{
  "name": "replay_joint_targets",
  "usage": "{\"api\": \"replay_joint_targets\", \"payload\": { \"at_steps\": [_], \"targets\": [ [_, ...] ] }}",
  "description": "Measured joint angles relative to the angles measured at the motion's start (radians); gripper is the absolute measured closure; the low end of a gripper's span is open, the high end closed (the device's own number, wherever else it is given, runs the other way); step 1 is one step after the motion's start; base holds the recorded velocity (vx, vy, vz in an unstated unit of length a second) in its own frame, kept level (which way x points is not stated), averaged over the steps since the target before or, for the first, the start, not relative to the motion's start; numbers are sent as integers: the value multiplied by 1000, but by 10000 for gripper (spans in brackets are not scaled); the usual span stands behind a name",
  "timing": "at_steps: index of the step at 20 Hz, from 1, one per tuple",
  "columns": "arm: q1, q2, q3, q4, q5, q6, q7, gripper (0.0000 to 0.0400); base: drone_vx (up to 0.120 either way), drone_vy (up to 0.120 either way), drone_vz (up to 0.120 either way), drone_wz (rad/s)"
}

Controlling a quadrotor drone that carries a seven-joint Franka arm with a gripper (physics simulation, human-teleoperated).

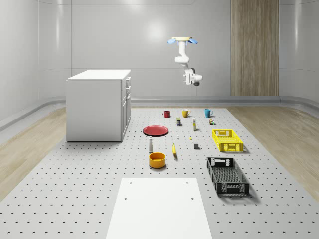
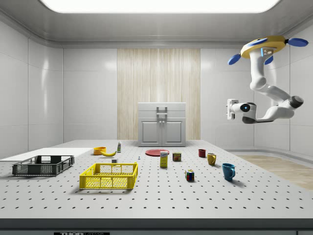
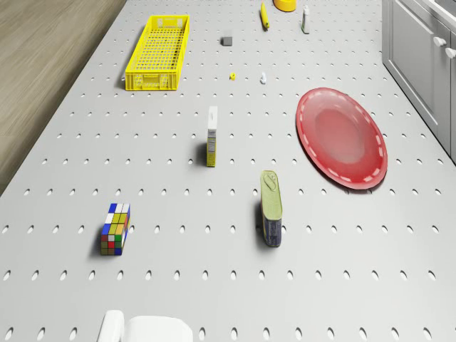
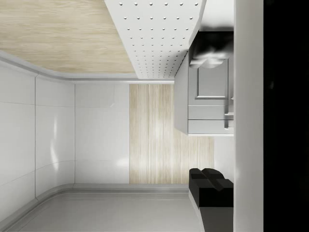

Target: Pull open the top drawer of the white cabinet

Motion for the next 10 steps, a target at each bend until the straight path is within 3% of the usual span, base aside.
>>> {"api": "replay_joint_targets", "payload": {
  "at_steps": [10],
  "targets": [
    [49, -43, -21, -6, -31, 43, 26, 95, 120, 0, 0, 0]
  ]
}}
